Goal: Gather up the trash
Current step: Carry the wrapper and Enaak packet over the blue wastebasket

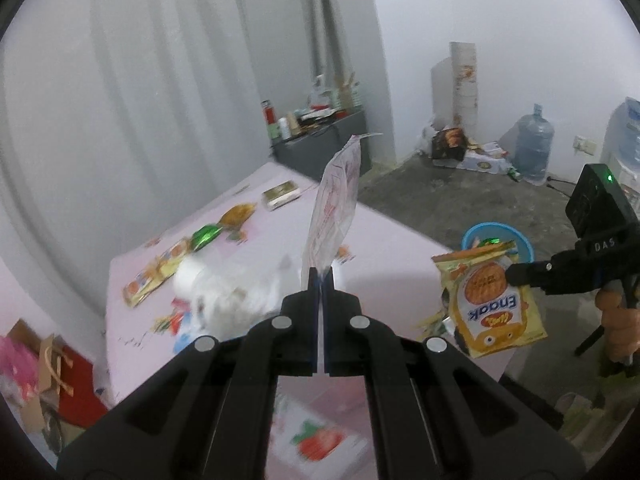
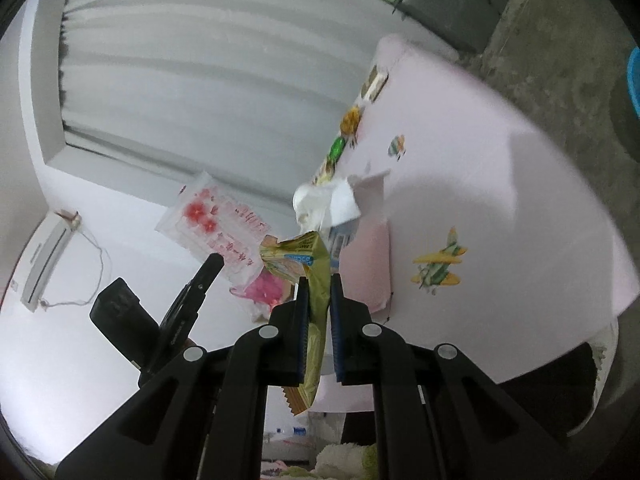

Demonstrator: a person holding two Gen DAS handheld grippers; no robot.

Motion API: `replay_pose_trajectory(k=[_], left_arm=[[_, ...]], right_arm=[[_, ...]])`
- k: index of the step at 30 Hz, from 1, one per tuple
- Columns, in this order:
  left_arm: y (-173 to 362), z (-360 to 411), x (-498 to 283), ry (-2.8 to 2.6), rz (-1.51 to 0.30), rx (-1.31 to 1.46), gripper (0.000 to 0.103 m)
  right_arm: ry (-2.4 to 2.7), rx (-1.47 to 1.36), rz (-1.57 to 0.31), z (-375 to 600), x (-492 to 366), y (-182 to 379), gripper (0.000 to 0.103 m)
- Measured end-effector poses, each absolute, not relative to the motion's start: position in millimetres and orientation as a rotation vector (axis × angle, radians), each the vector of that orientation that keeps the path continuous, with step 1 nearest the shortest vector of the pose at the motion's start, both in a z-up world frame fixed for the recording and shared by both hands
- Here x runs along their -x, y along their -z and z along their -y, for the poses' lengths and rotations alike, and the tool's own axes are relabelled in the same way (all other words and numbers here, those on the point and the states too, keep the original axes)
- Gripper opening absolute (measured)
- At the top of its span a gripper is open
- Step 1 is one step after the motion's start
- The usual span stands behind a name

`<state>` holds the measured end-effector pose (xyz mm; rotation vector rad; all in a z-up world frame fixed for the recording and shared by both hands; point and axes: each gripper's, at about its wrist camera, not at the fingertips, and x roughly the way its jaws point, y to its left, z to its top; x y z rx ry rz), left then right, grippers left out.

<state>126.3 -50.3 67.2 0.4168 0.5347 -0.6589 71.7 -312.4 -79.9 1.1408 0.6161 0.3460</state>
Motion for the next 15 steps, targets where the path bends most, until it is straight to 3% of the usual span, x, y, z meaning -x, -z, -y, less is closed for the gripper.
replay_pose_trajectory(k=[7, 15], left_arm=[[-67.6, 146.8, -125.2, 0.824, -0.537, -0.454, 0.0], [-30.2, 300.1, -123.5, 1.069, -0.679, -0.545, 0.0]], right_arm=[[-0.194, -1.184, -0.502, 364.5, -29.5, 87.1, 0.01], [0.184, -1.239, -0.394, 447.5, 31.7, 111.7, 0.01]])
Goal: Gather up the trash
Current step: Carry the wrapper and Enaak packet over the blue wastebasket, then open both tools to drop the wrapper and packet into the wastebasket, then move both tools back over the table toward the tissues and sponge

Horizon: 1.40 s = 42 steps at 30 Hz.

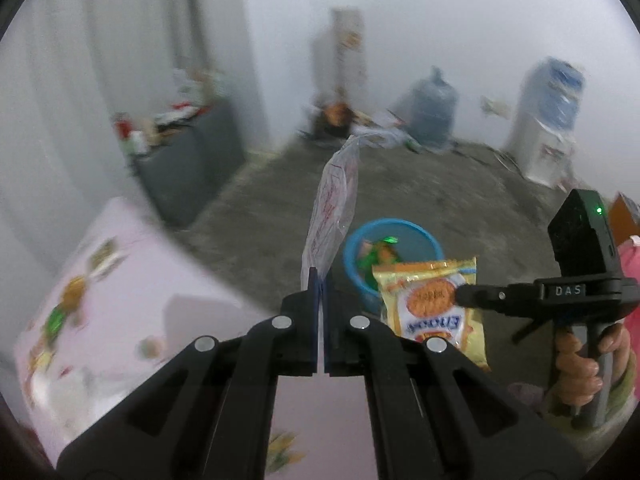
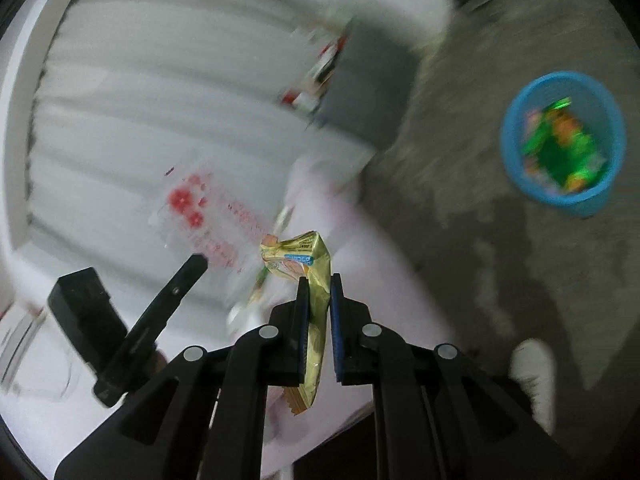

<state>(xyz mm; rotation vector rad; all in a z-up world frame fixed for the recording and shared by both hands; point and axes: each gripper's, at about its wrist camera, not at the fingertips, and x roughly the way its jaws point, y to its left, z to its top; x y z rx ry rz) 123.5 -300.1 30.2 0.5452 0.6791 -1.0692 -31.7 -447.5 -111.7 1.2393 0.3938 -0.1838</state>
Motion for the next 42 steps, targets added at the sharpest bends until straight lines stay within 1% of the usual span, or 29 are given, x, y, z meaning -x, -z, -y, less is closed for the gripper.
replay_pose_trajectory(k=[2, 4, 6, 8, 11, 14, 16, 17, 18, 19, 20, 21, 22, 23, 24, 27, 30, 32, 34, 35, 37, 39, 40, 41, 42], left_arm=[[-13.5, 337.1, -122.0, 1.112, -0.73, -0.576, 0.0], [11.7, 379.0, -123.2, 1.161, -0.829, -0.587, 0.0], [44.9, 420.6, -134.2, 1.191, -0.979, -0.565, 0.0], [80.5, 458.7, -142.2, 1.175, -1.084, -0.567, 0.0], [126.4, 498.0, -144.1, 1.17, -1.136, -0.594, 0.0], [159.4, 529.4, -149.9, 1.167, -1.195, -0.561, 0.0], [177.5, 547.0, -152.1, 1.157, -1.216, -0.548, 0.002], [188.6, 554.9, -153.7, 1.146, -1.224, -0.539, 0.01], [196.7, 559.2, -159.0, 1.132, -1.239, -0.537, 0.021], [206.6, 565.1, -162.2, 1.103, -1.261, -0.534, 0.05], [214.5, 567.9, -167.0, 1.06, -1.269, -0.522, 0.062], [218.4, 572.7, -169.6, 1.033, -1.265, -0.505, 0.062], [220.9, 572.9, -170.8, 1.015, -1.268, -0.494, 0.063], [222.5, 573.2, -172.0, 1.003, -1.28, -0.491, 0.067], [223.7, 571.6, -173.0, 0.997, -1.3, -0.487, 0.068], [217.1, 568.0, -173.7, 1.013, -1.288, -0.49, 0.071], [198.5, 557.5, -173.4, 1.026, -1.243, -0.497, 0.073], [177.6, 545.2, -172.5, 1.059, -1.227, -0.47, 0.074], [158.0, 532.0, -172.4, 1.087, -1.207, -0.442, 0.075], [143.8, 519.4, -173.8, 1.101, -1.191, -0.422, 0.075], [121.1, 496.4, -176.2, 1.111, -1.164, -0.396, 0.075], [97.5, 468.4, -180.4, 1.123, -1.139, -0.358, 0.076], [84.8, 451.4, -183.6, 1.124, -1.125, -0.336, 0.08], [70.7, 431.1, -187.2, 1.124, -1.106, -0.307, 0.081], [62.5, 417.7, -188.4, 1.123, -1.095, -0.292, 0.081]], right_arm=[[0.326, -1.239, -0.381, 469.6, 45.9, 122.5, 0.01], [0.455, -1.252, -0.38, 496.2, 56.4, 139.2, 0.01], [0.55, -1.263, -0.403, 516.1, 60.4, 155.9, 0.01], [0.648, -1.284, -0.44, 542.4, 57.2, 180.3, 0.01], [0.724, -1.332, -0.482, 573.5, 50.7, 211.6, 0.01], [0.786, -1.328, -0.527, 601.6, 35.6, 232.5, 0.01], [0.83, -1.331, -0.548, 618.8, 25.0, 247.7, 0.014], [0.846, -1.325, -0.56, 627.2, 26.8, 254.0, 0.015], [0.868, -1.321, -0.575, 634.9, 23.5, 262.8, 0.02], [0.884, -1.322, -0.586, 638.9, 22.4, 270.2, 0.028], [0.9, -1.328, -0.61, 646.1, 21.9, 281.6, 0.032], [0.914, -1.34, -0.634, 649.5, 22.3, 291.0, 0.035], [0.924, -1.361, -0.646, 649.7, 25.8, 298.6, 0.035], [0.924, -1.372, -0.642, 648.7, 28.6, 302.5, 0.035], [0.923, -1.374, -0.637, 646.6, 32.3, 304.9, 0.036], [0.942, -1.32, -0.645, 636.5, 37.5, 300.5, 0.045], [0.943, -1.26, -0.662, 624.6, 36.5, 288.3, 0.049], [0.94, -1.196, -0.663, 611.3, 33.1, 268.5, 0.051], [0.941, -1.133, -0.653, 600.1, 30.0, 248.2, 0.06], [0.944, -1.081, -0.644, 591.2, 26.7, 232.4, 0.062], [0.937, -0.981, -0.623, 572.9, 17.9, 199.8, 0.073], [0.915, -0.914, -0.612, 559.6, 9.4, 174.2, 0.079], [0.904, -0.873, -0.608, 550.2, 3.9, 159.7, 0.082], [0.891, -0.813, -0.599, 536.0, -3.1, 139.9, 0.085], [0.878, -0.779, -0.593, 525.9, -8.2, 127.8, 0.089]])
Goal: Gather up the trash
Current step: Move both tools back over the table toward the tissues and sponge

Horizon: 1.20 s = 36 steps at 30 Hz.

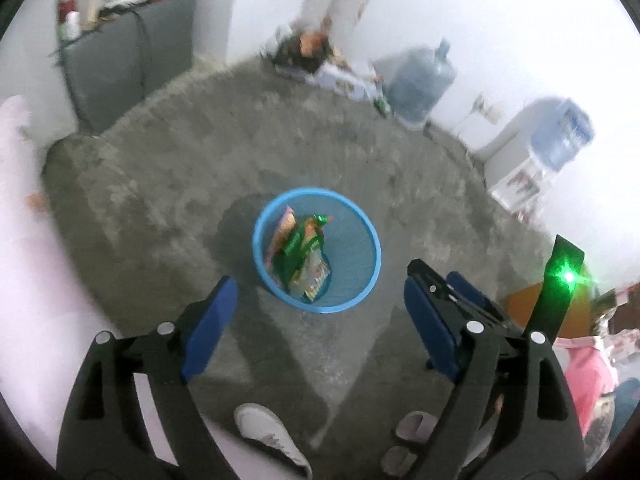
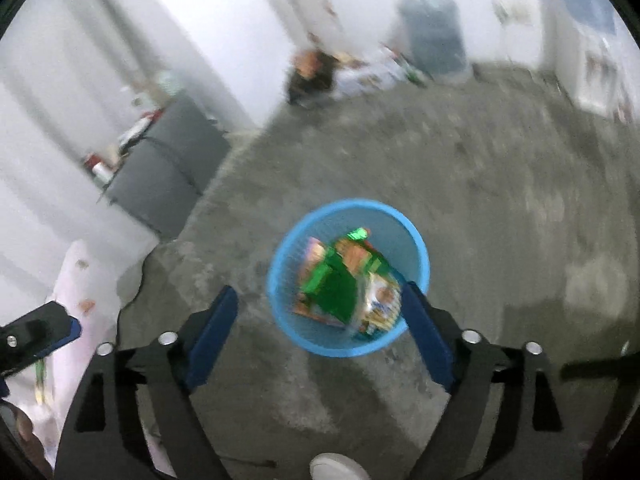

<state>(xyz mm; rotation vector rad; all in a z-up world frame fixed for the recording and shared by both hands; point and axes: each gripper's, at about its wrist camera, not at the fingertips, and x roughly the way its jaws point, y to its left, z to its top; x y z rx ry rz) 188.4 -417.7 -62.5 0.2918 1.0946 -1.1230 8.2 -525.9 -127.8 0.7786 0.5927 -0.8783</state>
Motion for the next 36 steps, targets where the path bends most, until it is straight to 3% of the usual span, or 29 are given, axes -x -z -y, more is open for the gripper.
replay_pose_trajectory(k=[3, 8, 15, 21, 28, 36], left_arm=[[25.6, 348.8, -198.2, 1.101, -1.036, -0.239, 0.083], [-15.9, 231.5, -207.4, 0.991, -0.929, -0.133, 0.093], [-51.1, 65.1, -204.4, 0.81, -0.787, 0.066, 0.094], [-55.7, -52.0, -191.4, 0.639, -0.727, 0.164, 0.094], [-17.4, -114.6, -169.8, 0.579, -0.737, 0.233, 0.094], [18.7, -108.9, -162.2, 0.607, -0.761, 0.219, 0.094]], right_arm=[[0.816, -0.674, -0.594, 490.0, -27.8, 90.6, 0.096], [0.745, -0.509, -0.628, 425.7, -60.6, 48.4, 0.097], [0.589, -0.26, -0.707, 335.0, -102.5, 17.4, 0.097], [0.411, -0.17, -0.638, 266.6, -120.9, -4.9, 0.097], [0.143, -0.209, -0.626, 213.5, -133.1, 2.7, 0.097], [0.0, -0.4, -0.794, 198.5, -150.5, 36.7, 0.097]])
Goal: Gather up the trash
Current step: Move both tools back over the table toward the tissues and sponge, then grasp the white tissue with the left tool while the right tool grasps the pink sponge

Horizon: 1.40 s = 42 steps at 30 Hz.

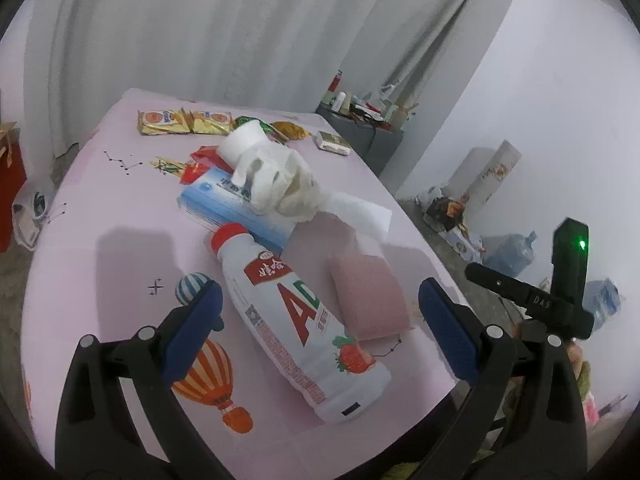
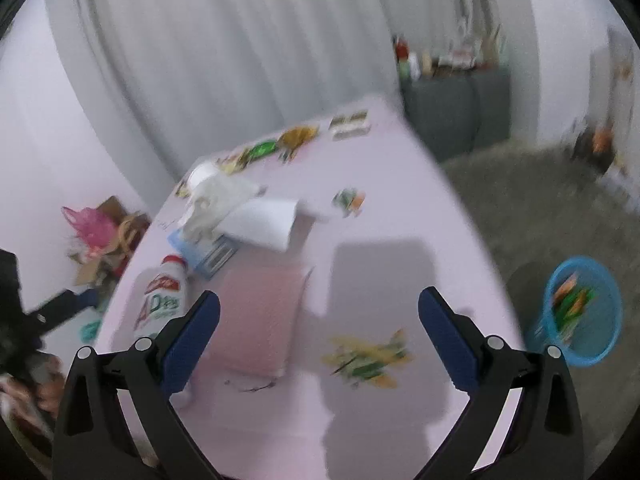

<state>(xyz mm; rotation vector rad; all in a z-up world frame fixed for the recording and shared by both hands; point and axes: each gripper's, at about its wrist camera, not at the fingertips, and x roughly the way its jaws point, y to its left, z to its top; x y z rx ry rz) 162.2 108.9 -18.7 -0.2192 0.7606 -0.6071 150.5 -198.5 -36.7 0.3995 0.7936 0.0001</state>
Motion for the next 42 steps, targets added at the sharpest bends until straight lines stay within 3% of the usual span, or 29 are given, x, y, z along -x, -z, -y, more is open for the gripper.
replay_pose_trajectory(k=[15, 17, 24, 26, 35, 42], left_arm=[[1.2, -64.8, -244.1, 0.577, -0.705, 0.021, 0.093], [1.2, -53.8, -257.5, 0.587, -0.736, 0.002, 0.079], [20.7, -6.6, -300.5, 0.607, -0.868, -0.1, 0.064], [28.8, 2.7, -305.9, 0.589, -0.9, -0.147, 0.055], [40.6, 0.9, -312.1, 0.558, -0.955, -0.148, 0.017], [35.6, -8.7, -307.7, 0.568, -0.935, -0.113, 0.006]], right_arm=[[-0.067, -0.555, -0.992, 189.9, -186.8, 91.1, 0.078], [-0.074, -0.578, -1.002, 192.5, -189.1, 93.9, 0.075], [-0.109, -0.589, -1.021, 189.3, -199.4, 95.4, 0.073], [-0.12, -0.572, -1.029, 185.0, -201.8, 95.5, 0.072], [-0.157, -0.501, -1.046, 170.7, -204.2, 94.4, 0.042], [-0.159, -0.485, -1.038, 167.6, -202.0, 91.5, 0.036]])
